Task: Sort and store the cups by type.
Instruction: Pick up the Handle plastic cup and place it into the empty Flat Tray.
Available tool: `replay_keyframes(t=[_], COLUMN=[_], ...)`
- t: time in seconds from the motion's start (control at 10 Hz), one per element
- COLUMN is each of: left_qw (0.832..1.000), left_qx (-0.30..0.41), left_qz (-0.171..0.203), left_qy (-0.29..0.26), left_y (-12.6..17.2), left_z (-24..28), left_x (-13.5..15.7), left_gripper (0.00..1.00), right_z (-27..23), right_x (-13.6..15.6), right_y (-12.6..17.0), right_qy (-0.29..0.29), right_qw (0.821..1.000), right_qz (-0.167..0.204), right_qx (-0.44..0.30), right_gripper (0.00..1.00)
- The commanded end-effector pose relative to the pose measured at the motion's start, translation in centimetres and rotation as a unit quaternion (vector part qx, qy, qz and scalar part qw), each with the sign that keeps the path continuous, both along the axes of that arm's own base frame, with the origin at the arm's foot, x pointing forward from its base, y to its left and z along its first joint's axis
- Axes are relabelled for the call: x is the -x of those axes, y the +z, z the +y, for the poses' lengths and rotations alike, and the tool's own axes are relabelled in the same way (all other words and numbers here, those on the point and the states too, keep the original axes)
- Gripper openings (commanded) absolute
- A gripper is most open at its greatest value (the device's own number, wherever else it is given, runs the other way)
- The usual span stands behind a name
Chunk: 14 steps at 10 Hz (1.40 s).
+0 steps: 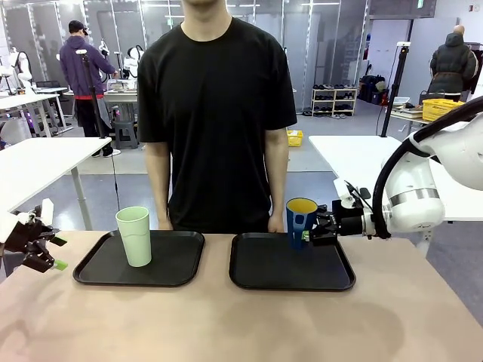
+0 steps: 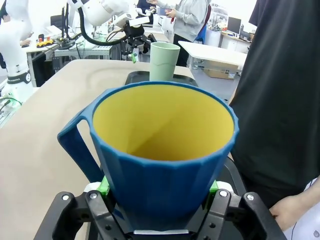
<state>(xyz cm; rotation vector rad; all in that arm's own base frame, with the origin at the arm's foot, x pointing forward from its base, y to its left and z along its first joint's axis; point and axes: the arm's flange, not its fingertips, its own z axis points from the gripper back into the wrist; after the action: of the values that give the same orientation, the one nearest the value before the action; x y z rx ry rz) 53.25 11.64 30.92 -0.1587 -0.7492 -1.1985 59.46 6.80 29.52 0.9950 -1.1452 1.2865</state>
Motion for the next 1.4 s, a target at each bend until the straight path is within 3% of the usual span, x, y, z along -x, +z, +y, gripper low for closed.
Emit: replay_keyframes(t=[0.0, 0.9, 1.3], left_qw=[1.000, 1.000, 1.000], left_qx=[0.001, 0.001, 0.001], left_qz=[-0.004, -0.004, -0.004], left_qy=[-0.006, -0.006, -0.006], left_y=[0.1, 0.1, 0.1], left_z=[0.1, 0.1, 0.1], left_x=[0.0, 0.0, 0.0], left_gripper=[1.00, 1.00, 1.00], right_z=[0.0, 0.2, 0.1], right_x=[-0.9, -3.9, -4.7], right_y=[0.3, -7.2, -9.0], right_qy=[-0.008, -0.012, -0.014], right_qw=[1.000, 0.999, 0.998], right_qz=[0.018, 0.040, 0.060], right_qx=[-0.005, -0.012, -0.003], right_gripper=[0.73, 0.73, 0.73])
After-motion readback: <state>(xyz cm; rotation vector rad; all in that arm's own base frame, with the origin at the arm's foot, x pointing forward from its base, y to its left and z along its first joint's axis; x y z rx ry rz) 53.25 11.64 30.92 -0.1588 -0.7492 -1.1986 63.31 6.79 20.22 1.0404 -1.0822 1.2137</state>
